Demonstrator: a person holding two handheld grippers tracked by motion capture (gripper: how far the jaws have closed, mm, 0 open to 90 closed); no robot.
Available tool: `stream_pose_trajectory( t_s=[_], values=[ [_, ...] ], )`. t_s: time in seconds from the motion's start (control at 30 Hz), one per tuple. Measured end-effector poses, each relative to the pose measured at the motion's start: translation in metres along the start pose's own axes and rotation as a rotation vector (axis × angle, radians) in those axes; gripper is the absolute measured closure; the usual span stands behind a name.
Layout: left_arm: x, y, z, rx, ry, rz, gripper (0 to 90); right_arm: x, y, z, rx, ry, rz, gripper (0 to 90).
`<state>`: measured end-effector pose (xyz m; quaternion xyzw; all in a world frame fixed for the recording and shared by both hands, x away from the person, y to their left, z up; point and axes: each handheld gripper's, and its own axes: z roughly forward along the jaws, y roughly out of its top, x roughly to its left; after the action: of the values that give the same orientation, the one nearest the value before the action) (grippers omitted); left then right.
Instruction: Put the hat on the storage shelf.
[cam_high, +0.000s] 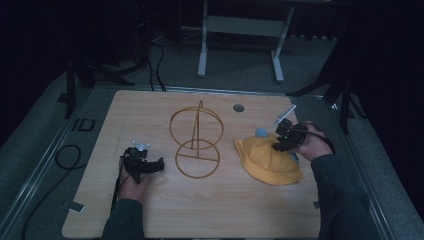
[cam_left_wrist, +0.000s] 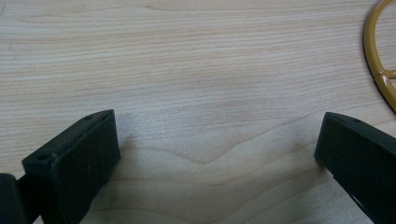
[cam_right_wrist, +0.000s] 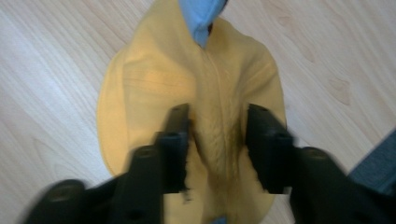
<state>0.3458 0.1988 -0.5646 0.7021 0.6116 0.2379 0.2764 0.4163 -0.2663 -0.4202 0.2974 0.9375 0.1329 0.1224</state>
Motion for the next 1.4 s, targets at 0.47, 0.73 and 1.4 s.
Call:
stream_pose_trajectory(
  t_s=[0.47, 0.73, 1.4],
  values=[
    [0.0, 0.0, 0.0, -0.001, 0.0, 0.002, 0.0, 0.0, 0.004, -0.011, 0.017, 0.003, -0.082, 82.8],
    [0.0, 0.0, 0.0, -0.003, 0.001, -0.001, 0.0, -0.002, 0.004, -0.025, -0.01, 0.008, -0.097, 82.9],
    [0.0, 0.0, 0.0, -0.002, 0.0, -0.001, 0.0, 0.008, 0.005, -0.065, -0.108, 0.02, -0.155, 82.9]
  ],
)
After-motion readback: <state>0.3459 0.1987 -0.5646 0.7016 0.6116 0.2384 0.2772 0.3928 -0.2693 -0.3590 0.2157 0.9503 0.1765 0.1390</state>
